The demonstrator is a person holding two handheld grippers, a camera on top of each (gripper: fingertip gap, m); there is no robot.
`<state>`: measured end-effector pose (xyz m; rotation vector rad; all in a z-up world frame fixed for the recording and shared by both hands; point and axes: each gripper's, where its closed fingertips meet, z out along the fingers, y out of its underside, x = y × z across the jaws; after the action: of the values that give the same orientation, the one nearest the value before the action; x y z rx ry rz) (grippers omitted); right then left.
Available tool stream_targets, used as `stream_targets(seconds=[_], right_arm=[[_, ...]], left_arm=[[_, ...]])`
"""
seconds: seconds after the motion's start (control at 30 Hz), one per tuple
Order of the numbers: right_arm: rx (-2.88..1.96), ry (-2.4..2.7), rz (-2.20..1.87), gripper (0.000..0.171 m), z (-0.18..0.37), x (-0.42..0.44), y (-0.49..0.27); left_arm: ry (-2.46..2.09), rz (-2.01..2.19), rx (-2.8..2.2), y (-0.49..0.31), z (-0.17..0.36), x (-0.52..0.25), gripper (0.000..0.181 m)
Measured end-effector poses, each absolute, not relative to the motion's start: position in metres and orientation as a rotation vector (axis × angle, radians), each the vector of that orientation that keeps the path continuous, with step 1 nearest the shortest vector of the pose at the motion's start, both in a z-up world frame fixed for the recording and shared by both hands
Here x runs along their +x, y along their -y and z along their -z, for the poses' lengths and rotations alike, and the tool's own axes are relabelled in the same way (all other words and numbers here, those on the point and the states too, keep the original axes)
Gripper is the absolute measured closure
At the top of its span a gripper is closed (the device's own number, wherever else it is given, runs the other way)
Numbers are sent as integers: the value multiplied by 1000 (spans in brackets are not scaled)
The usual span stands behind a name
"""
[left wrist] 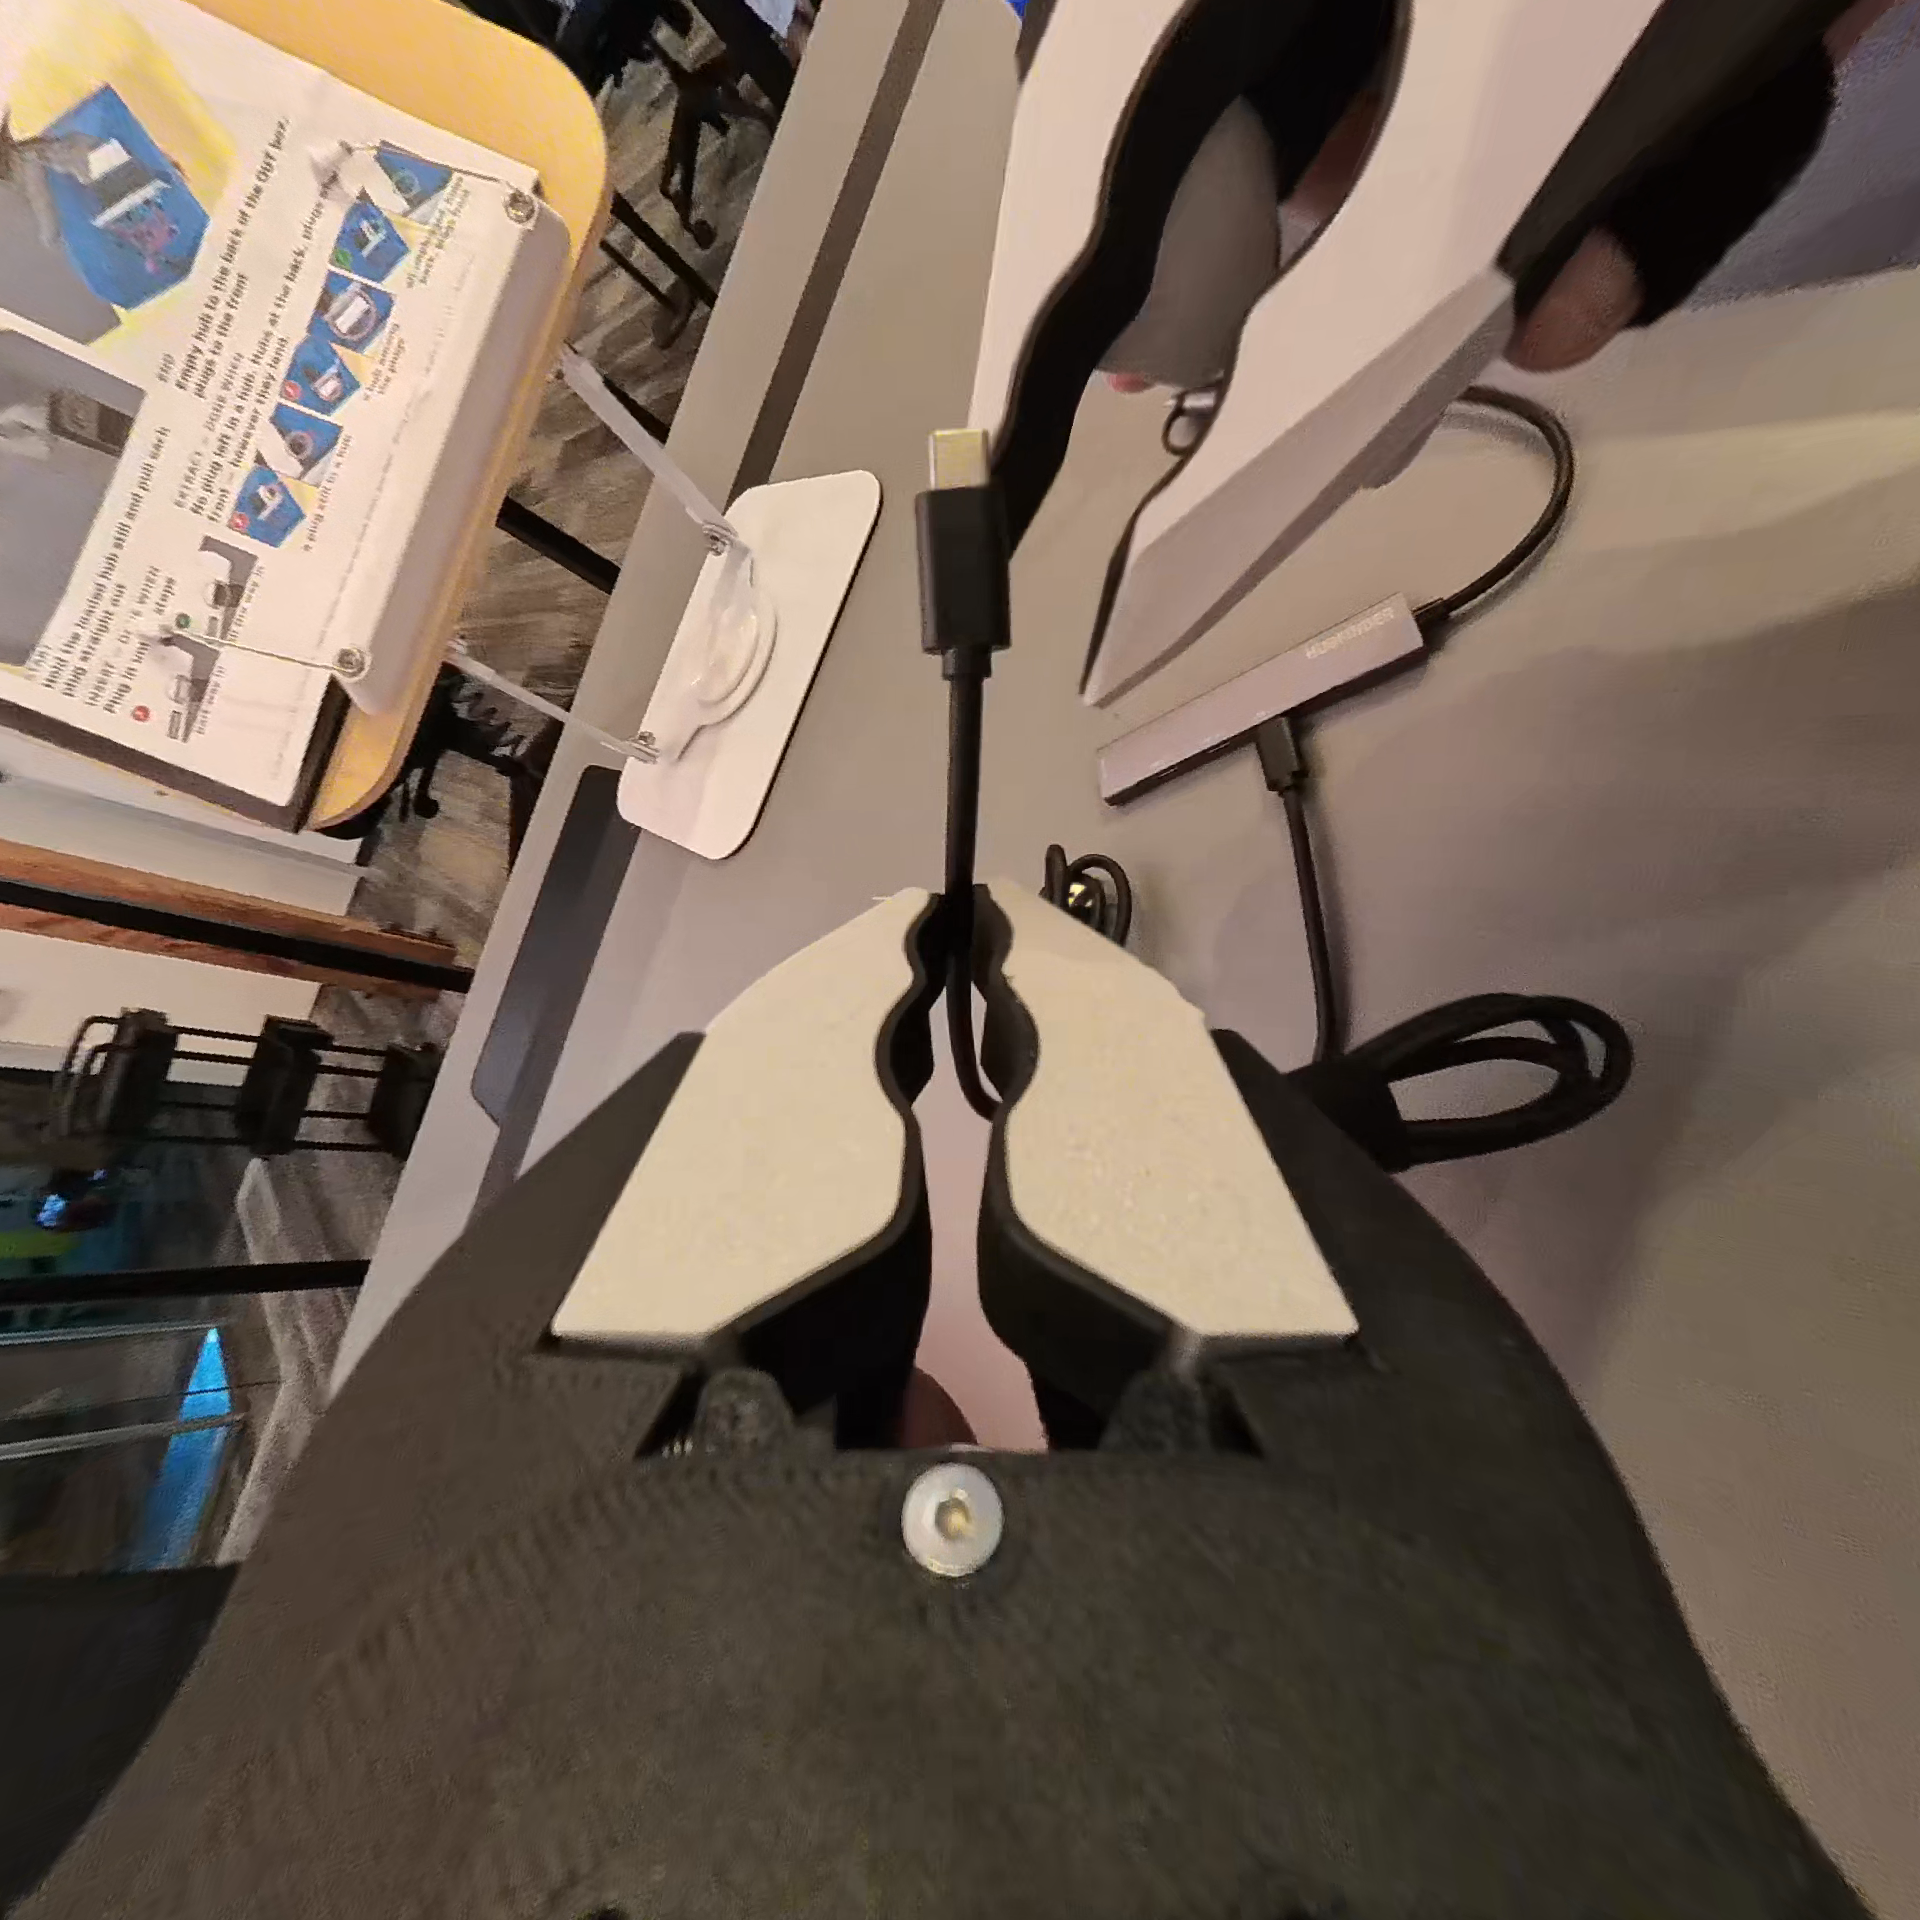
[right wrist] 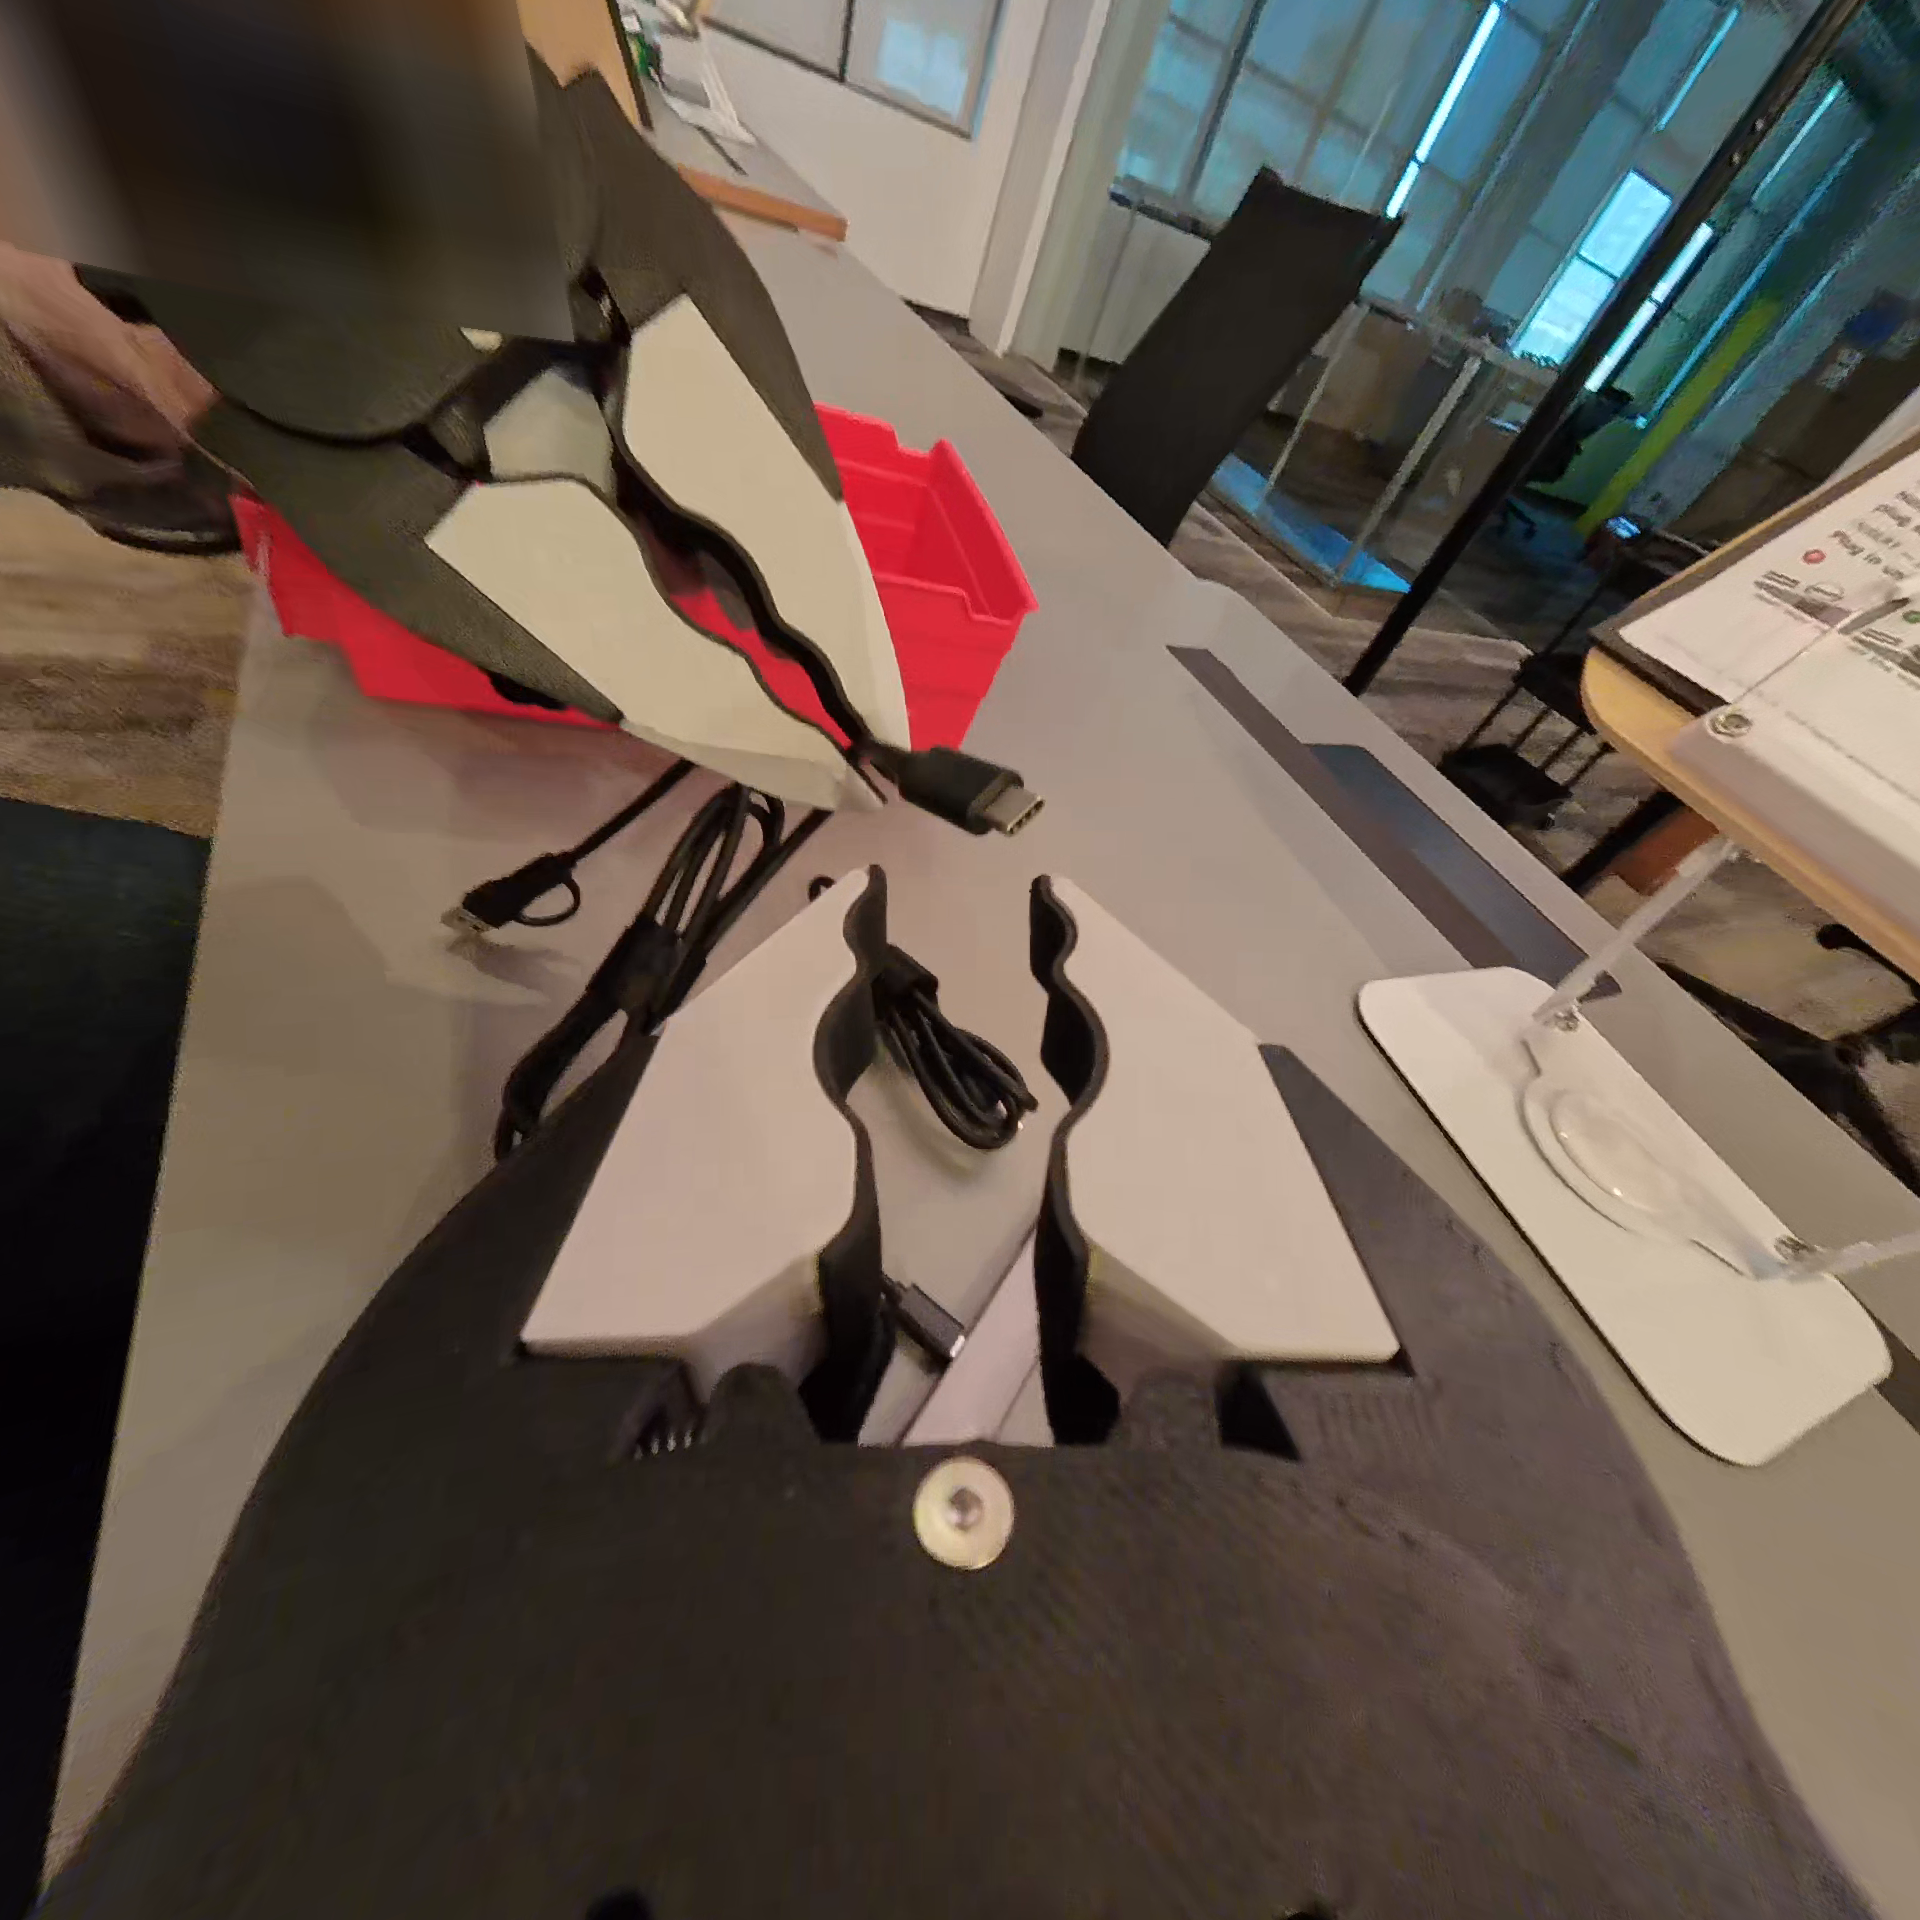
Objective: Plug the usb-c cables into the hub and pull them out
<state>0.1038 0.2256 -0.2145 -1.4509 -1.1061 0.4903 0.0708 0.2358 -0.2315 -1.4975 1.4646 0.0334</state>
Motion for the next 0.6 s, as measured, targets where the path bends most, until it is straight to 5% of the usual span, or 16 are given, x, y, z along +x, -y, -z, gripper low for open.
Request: stream_targets(seconds=[0.6], right_arm=[[-1248,1507,-420,158,211,89,-194]], left_arm=[[-1696,140,-1523,-207,247,67,178]])
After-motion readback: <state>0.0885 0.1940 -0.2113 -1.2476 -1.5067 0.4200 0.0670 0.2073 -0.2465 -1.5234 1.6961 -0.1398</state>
